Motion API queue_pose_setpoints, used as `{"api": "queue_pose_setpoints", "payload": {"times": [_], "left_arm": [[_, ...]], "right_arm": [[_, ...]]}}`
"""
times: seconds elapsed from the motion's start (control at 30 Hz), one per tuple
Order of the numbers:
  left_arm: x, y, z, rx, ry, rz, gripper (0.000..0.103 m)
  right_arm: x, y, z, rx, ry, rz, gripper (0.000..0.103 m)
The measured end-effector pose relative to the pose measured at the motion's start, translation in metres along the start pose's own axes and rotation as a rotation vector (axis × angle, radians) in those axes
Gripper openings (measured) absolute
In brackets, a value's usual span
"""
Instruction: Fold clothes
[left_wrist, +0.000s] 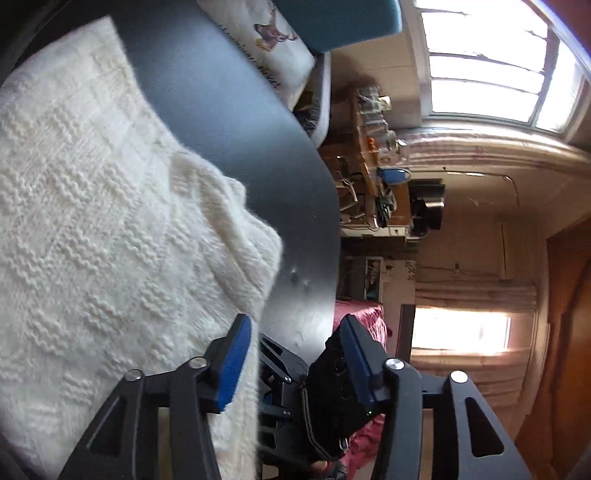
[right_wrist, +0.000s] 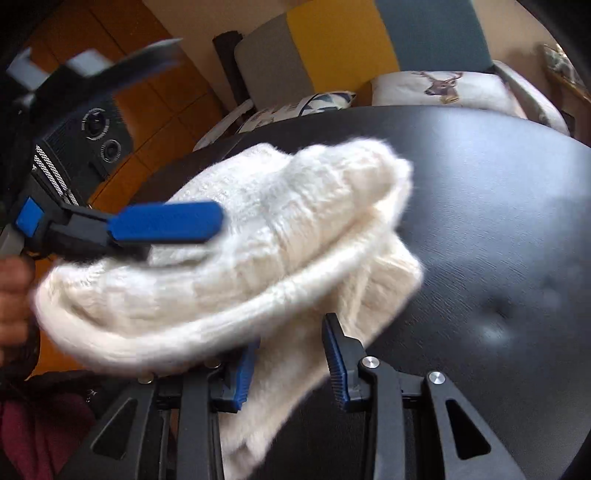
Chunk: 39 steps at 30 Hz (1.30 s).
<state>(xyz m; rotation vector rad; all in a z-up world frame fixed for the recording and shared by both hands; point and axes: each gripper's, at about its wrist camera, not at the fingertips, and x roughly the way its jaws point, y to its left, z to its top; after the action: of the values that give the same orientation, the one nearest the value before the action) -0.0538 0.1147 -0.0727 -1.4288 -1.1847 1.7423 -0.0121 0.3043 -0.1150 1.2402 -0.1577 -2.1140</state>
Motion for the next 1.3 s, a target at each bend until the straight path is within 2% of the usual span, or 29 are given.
{"api": "queue_pose_setpoints", "payload": {"times": [0.1,0.17,0.23,0.33,0.37,0.4,0.5,0.63,0.77,0.87,0.93,0.97,1.0,1.07,1.13,1.2,1.27,1.3], "left_arm": [[-0.034,-0.021,-0.004,0.122,-0.004,-0.037,0.064],[-0.069,-0.025,-0.004,0.230,-0.064,-0.001,0.086],[-0.104,-0.018,-0.003,0.320,-0.157,0.100,0.103],[-0.138,0.010,-0.011,0.410,-0.257,0.399,0.103],[-0.146,0.020,-0.015,0.421,-0.277,0.453,0.103],[-0.154,0.031,-0.020,0.423,-0.288,0.462,0.103],[-0.163,0.057,-0.034,0.412,-0.272,0.428,0.103],[-0.148,0.067,-0.046,0.442,-0.212,0.354,0.102],[-0.131,0.060,-0.053,0.526,-0.147,0.285,0.102],[-0.115,0.057,-0.054,0.565,-0.085,0.233,0.101],[-0.106,0.059,-0.058,0.608,-0.028,0.211,0.100],[-0.100,0.063,-0.060,0.635,0.001,0.224,0.100],[-0.095,0.066,-0.063,0.661,0.031,0.238,0.099],[-0.085,0.072,-0.067,0.711,0.086,0.263,0.096],[-0.083,0.070,-0.069,0.745,0.111,0.272,0.096],[-0.084,0.066,-0.069,0.764,0.125,0.268,0.097],[-0.090,0.059,-0.064,0.732,0.119,0.225,0.097],[-0.093,0.057,-0.061,0.718,0.115,0.204,0.097]], "right_arm": [[-0.034,-0.009,-0.014,0.046,-0.029,-0.047,0.037],[-0.058,-0.015,-0.023,0.095,-0.064,-0.046,0.037],[-0.076,-0.014,-0.020,0.152,-0.102,-0.002,0.042],[-0.065,0.016,0.008,0.148,-0.144,0.121,0.058],[-0.063,0.031,0.013,0.116,-0.153,0.166,0.065],[-0.062,0.047,0.015,0.075,-0.149,0.203,0.070],[-0.040,0.086,0.021,-0.012,-0.059,0.196,0.070],[-0.003,0.104,0.036,-0.054,0.070,0.178,0.070],[0.040,0.102,0.043,-0.014,0.209,0.277,0.070],[0.061,0.085,0.024,0.077,0.289,0.310,0.070],[0.063,0.058,0.003,0.214,0.279,0.364,0.071],[0.063,0.041,-0.009,0.290,0.251,0.366,0.068],[0.060,0.026,-0.020,0.355,0.205,0.385,0.060],[0.053,0.007,-0.038,0.437,0.104,0.453,0.059],[0.047,0.001,-0.048,0.484,0.046,0.477,0.059],[0.039,-0.001,-0.052,0.525,0.026,0.473,0.061],[0.022,0.001,-0.048,0.525,-0.025,0.453,0.067],[0.013,0.002,-0.044,0.516,-0.063,0.431,0.067]]}}
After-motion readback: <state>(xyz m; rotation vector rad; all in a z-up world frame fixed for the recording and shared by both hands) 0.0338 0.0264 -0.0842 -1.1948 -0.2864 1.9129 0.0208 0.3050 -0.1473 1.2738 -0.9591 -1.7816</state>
